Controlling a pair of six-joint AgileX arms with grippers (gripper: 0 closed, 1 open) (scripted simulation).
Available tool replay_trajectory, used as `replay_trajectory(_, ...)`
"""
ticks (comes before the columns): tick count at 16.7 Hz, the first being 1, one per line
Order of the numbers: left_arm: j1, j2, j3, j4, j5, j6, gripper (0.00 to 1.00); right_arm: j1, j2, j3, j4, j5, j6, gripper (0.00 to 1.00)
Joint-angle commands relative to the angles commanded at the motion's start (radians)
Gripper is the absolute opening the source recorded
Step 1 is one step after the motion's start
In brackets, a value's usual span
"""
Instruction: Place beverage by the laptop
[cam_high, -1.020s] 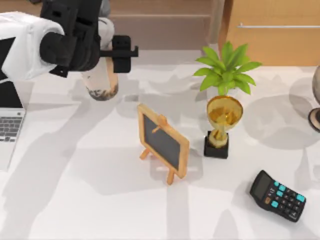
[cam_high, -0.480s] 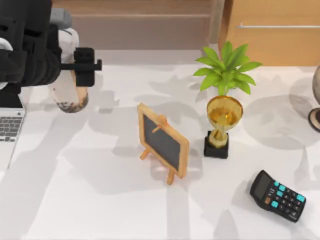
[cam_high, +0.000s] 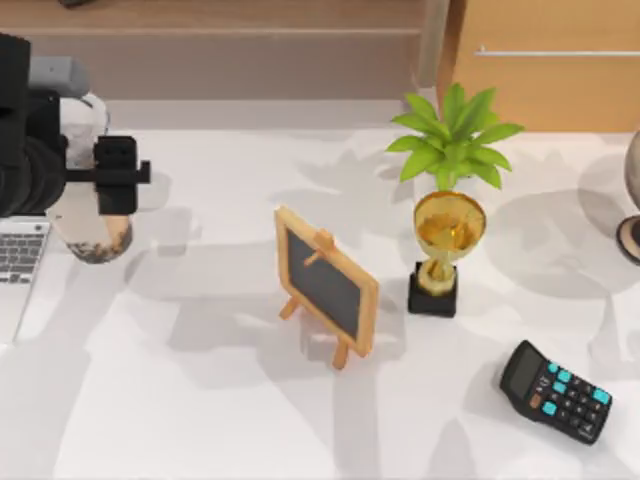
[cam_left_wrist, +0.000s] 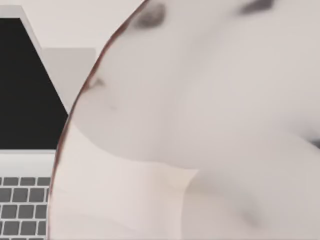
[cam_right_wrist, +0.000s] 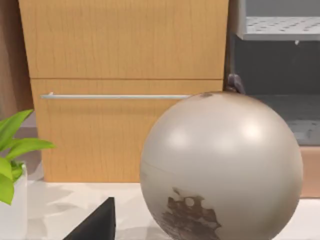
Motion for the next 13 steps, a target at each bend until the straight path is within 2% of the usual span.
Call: replay_trajectory(13, 0.025, -0.04, -0.051, 0.001, 0.015, 0.015, 0.0, 0.0, 0.0, 0.0, 0.0, 0.0, 0.0, 1.0)
